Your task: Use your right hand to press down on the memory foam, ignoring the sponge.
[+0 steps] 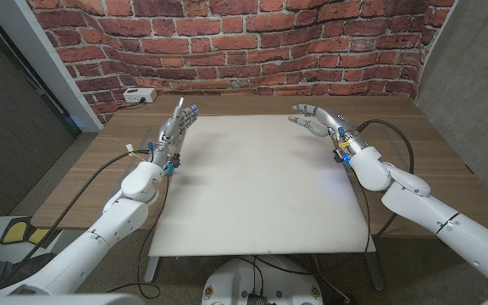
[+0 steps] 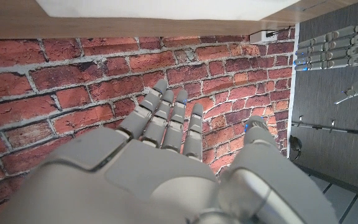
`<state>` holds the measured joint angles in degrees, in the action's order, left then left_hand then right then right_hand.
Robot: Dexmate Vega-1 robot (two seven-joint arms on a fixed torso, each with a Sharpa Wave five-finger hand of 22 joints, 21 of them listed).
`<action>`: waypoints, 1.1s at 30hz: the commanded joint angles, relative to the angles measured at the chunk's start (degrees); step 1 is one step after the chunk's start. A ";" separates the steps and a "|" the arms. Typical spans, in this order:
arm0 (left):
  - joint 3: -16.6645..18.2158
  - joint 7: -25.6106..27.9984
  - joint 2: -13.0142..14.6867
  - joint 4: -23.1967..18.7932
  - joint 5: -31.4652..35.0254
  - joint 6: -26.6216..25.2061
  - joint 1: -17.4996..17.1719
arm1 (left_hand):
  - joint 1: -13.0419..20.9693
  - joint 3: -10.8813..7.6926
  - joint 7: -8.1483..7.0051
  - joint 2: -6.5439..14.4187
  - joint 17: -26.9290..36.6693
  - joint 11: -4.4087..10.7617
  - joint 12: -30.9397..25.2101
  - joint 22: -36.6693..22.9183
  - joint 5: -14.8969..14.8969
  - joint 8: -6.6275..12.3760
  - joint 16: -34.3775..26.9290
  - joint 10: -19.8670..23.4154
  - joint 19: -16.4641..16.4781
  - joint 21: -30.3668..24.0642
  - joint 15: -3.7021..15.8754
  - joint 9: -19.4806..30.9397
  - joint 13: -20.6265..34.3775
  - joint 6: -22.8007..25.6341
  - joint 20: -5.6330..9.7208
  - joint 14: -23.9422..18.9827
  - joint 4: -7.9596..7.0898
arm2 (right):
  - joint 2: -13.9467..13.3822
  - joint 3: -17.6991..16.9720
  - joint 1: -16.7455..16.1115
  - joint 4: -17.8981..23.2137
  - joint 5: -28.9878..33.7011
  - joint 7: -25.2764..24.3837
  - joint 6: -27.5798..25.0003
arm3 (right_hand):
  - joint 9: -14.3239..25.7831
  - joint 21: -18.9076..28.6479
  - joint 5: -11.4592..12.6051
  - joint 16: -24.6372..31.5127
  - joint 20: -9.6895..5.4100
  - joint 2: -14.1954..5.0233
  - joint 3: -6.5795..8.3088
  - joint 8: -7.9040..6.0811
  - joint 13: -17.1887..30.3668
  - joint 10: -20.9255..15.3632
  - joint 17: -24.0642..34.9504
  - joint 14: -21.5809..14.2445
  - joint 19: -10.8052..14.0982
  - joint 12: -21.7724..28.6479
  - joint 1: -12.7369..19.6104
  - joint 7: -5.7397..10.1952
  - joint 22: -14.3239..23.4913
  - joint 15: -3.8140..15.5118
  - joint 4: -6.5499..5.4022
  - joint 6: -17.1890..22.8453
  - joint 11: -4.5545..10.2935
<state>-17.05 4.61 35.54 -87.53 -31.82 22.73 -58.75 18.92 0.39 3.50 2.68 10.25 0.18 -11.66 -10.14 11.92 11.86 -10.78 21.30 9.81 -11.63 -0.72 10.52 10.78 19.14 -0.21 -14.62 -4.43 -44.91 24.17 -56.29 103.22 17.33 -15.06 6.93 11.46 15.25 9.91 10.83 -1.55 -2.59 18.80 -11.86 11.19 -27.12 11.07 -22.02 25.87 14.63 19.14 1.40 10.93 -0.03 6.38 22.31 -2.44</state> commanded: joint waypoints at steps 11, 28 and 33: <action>-0.21 0.86 -0.13 -0.73 0.72 -0.59 0.35 | 0.39 0.47 0.08 0.21 0.15 -0.17 0.07 -0.16 0.12 -0.24 -0.01 0.59 0.02 -0.02 0.24 0.30 0.17 0.35 -0.05 -0.55 -0.15 | 5.48 -3.82 0.52 -8.60 -18.84 1.46 11.94 | -0.08 0.08 -0.17 0.48 0.22 0.47 -0.63 0.32 0.10 -0.24 0.19 -0.48 0.35 0.05 -1.90 -1.15 0.11 -0.71 -0.75 0.01 -0.53; -0.66 -0.14 0.26 -0.38 0.63 -1.46 1.02 | 0.44 0.59 0.10 0.27 0.15 -0.14 0.10 -0.16 0.11 -0.25 0.01 0.55 0.03 -0.02 0.26 0.30 0.17 0.38 -0.04 -0.53 -0.16 | 5.36 -5.66 0.48 -11.75 -35.26 10.88 13.56 | -0.19 -0.50 -0.13 -0.11 1.03 1.29 -1.97 0.62 0.05 1.02 0.17 1.05 -0.41 -0.66 -4.33 -2.26 0.09 -2.08 -1.62 -0.62 -1.86; -1.02 -0.39 -0.24 0.17 0.41 -1.68 1.61 | 0.45 0.63 0.04 0.27 0.15 -0.16 0.12 -0.16 0.11 -0.27 0.00 0.51 0.03 -0.02 0.22 0.30 0.17 0.32 -0.03 -0.57 -0.17 | 5.90 -5.61 1.24 -13.45 -39.88 13.99 14.21 | -0.22 -0.82 -0.08 -0.24 1.26 1.53 -2.47 0.90 0.04 1.99 0.18 1.66 -0.95 -1.11 -5.30 -2.75 0.08 -2.21 -1.99 -1.39 -2.17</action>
<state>-17.55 4.82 35.81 -88.23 -31.05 21.47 -57.98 19.38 0.86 3.50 3.15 10.25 0.18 -11.69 -10.14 11.93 11.63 -10.78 21.30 9.81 -11.63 -0.51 10.52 10.78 19.14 -0.21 -14.83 -4.42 -39.91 19.14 -55.92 92.86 -12.16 -7.12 19.45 11.19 14.81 9.91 10.83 -0.50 -1.17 16.81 -11.41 11.19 -25.52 11.06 -20.63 25.22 13.91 14.54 -0.91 10.93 -2.02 4.40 21.21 -4.19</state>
